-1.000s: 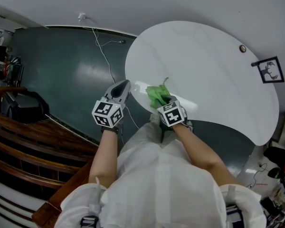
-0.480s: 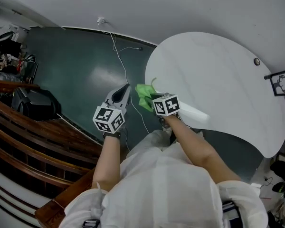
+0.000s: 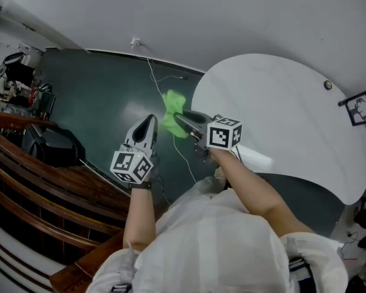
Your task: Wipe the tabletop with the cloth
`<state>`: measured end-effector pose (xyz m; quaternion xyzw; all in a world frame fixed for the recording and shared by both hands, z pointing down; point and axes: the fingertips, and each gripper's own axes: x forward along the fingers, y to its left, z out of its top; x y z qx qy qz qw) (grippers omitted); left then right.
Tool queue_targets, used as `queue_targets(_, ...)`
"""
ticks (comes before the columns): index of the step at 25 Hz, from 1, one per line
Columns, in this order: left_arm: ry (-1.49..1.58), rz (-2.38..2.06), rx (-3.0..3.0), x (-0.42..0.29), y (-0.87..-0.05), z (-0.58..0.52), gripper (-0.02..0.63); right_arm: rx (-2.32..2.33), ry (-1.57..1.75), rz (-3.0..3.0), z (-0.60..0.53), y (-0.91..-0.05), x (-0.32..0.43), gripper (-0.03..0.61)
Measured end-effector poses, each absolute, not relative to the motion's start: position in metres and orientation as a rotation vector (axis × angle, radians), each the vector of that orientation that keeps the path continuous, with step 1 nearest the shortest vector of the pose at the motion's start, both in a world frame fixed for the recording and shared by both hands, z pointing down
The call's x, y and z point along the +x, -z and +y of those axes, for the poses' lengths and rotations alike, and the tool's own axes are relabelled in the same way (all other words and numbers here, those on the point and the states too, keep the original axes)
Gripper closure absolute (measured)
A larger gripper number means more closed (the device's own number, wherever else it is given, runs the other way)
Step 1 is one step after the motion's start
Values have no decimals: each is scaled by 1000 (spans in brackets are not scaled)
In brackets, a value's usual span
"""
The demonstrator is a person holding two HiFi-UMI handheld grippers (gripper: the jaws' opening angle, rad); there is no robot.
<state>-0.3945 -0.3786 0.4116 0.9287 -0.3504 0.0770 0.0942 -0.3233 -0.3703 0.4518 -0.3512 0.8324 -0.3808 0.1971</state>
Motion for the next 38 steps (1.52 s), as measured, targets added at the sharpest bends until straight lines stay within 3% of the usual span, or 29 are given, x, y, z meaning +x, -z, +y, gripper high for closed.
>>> queue_targets(12, -97, -711, 2907, -269, -372, -361, 592, -1673, 560, 2270, -276, -392, -111, 497)
queue_targets(23, -80, -442, 2950, -148, -370, -312, 592, -2336, 407, 1902, -95, -389, 87, 497)
queue_targets(38, -53, -312, 3002, -51, -353, -257, 592, -2657, 329, 1701, 29, -374, 175, 497)
